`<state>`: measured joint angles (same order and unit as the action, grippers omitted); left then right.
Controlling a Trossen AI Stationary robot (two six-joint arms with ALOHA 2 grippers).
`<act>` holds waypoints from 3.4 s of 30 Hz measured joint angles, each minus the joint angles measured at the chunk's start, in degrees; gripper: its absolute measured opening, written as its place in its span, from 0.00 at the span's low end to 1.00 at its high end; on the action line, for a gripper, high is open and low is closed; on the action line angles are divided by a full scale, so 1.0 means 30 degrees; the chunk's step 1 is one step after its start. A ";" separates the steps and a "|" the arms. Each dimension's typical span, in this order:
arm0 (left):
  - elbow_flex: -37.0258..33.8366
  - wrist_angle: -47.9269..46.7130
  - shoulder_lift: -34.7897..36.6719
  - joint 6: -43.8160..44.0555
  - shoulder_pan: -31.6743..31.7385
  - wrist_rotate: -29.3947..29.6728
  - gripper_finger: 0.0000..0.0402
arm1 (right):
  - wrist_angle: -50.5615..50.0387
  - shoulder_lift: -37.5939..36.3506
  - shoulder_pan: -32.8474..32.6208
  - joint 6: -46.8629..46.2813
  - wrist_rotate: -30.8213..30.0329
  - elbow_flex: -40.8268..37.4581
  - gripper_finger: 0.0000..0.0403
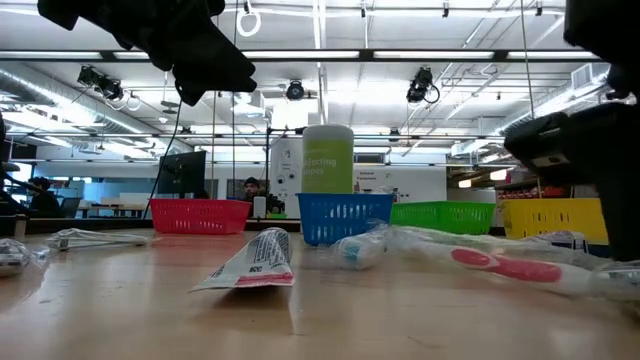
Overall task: Pick & Place Travel size toiletries
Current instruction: Put the silver nail cutter into the yellow bin
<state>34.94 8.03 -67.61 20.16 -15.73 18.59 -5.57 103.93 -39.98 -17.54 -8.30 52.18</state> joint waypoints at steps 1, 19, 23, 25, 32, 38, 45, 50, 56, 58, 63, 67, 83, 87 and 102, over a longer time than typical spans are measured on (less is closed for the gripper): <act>0.0000 0.0007 0.0000 0.0000 0.0000 0.0003 0.35 | -0.0022 -0.0126 -0.0109 0.0000 -0.0681 -0.0003 0.42; -0.0007 0.0000 0.0007 0.0000 -0.0015 -0.0080 0.35 | -0.1141 0.0162 -0.0372 -0.1853 -0.0132 0.0058 0.39; -0.0007 -0.0003 0.0003 0.0000 -0.0015 -0.0087 0.35 | -0.1305 0.0184 -0.0481 -0.1862 -0.0323 0.0056 0.33; -0.0007 0.0000 0.0000 0.0000 -0.0015 -0.0087 0.35 | -0.1624 0.0194 -0.0566 -0.2418 -0.0422 0.0073 0.29; -0.0007 0.0000 0.0000 -0.0024 -0.0015 -0.0080 0.35 | -0.1670 0.0201 -0.0699 -0.2979 -0.1649 0.0044 0.18; -0.0007 0.0008 0.0000 0.0069 -0.0015 -0.0080 0.35 | -0.1683 0.0086 -0.0634 -0.2753 -0.1689 0.0019 0.13; -0.0007 0.0624 0.0000 0.1176 -0.0015 -0.0076 0.35 | -0.1947 -0.1730 -0.0518 -0.0849 -0.4207 -0.0052 0.13; -0.0007 0.1883 0.0000 0.1148 0.0038 -0.1101 0.35 | -0.1817 -0.2545 0.0203 0.0005 -0.5166 -0.0051 0.13; 0.0037 0.6295 -0.2226 -0.1960 0.0204 -0.4178 0.35 | -0.1917 -0.2174 0.1514 0.0197 -0.4579 -0.0044 0.13; 0.0010 0.7146 -0.3469 -0.2790 0.0197 -0.4424 0.35 | -0.1719 -0.2174 0.1870 0.0219 -0.4555 -0.0044 0.13; 0.1190 0.7723 -0.6944 -0.2153 0.0397 -0.4415 0.35 | -0.1448 -0.2174 0.2415 0.0299 -0.3493 -0.0021 0.13; 0.2924 0.7626 -0.9825 -0.2444 0.0386 -0.5063 0.37 | -0.1345 -0.2174 0.2756 0.0306 -0.3198 0.0003 0.13; 0.6849 0.5112 -1.3930 -0.0509 0.0231 -0.6112 0.54 | -0.0665 -0.2174 0.4057 -0.0066 -0.3792 0.0015 0.13; 0.6841 0.5135 -1.3967 -0.0463 0.0153 -0.6040 0.51 | -0.0615 -0.2174 0.4293 -0.0365 -0.3816 0.0015 0.13; 0.6834 0.5104 -1.3967 -0.0527 0.0146 -0.5694 0.19 | -0.0618 -0.2174 0.4360 -0.0641 -0.3242 0.0015 0.13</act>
<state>55.44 23.34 -109.51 18.58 -15.29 1.51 -7.43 97.41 -26.89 -19.46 -18.02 52.23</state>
